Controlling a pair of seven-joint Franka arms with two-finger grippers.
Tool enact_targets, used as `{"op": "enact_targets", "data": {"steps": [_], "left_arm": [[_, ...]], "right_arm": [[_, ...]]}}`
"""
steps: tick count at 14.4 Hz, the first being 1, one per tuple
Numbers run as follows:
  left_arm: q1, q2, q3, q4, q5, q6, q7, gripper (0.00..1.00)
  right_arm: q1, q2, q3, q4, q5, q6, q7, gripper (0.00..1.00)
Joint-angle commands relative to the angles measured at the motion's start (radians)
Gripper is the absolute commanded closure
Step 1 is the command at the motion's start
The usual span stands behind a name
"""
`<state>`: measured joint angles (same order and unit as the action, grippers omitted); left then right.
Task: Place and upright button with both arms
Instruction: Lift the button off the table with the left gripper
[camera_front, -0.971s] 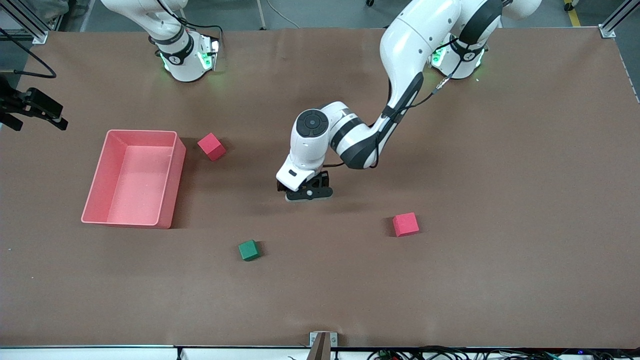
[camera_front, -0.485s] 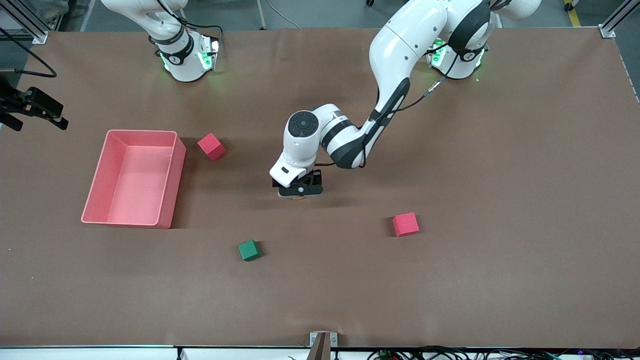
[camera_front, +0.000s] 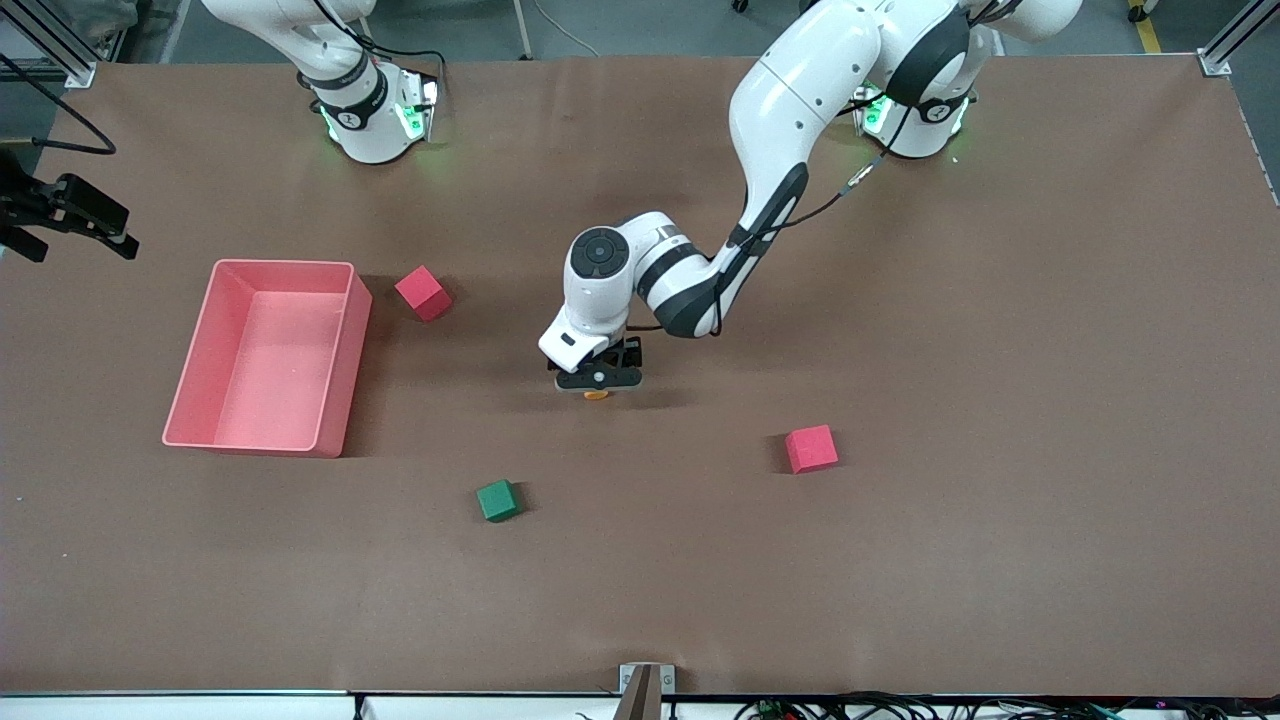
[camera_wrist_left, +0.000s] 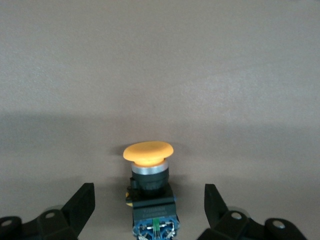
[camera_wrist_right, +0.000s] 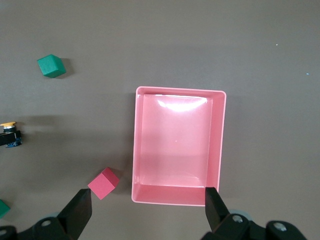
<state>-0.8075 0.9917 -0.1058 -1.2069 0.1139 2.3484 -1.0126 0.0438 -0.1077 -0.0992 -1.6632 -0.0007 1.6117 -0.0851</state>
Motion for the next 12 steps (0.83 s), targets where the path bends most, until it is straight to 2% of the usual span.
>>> {"op": "enact_targets", "data": {"steps": [1, 3, 12], "left_arm": [[-0.002, 0.010, 0.006, 0.026, 0.016, -0.030, 0.006, 0.03], [-0.007, 0.025, 0.021, 0.026, 0.017, -0.031, 0.006, 0.03], [-0.010, 0.039, 0.031, 0.035, 0.017, -0.024, 0.006, 0.23]], "right_arm": [[-0.009, -0.014, 0.010, -0.013, -0.007, -0.001, -0.044, 0.00], [-0.009, -0.010, 0.010, -0.012, -0.007, -0.003, -0.045, 0.00], [-0.005, -0.009, 0.012, -0.013, -0.005, -0.007, -0.047, 0.00]]}}
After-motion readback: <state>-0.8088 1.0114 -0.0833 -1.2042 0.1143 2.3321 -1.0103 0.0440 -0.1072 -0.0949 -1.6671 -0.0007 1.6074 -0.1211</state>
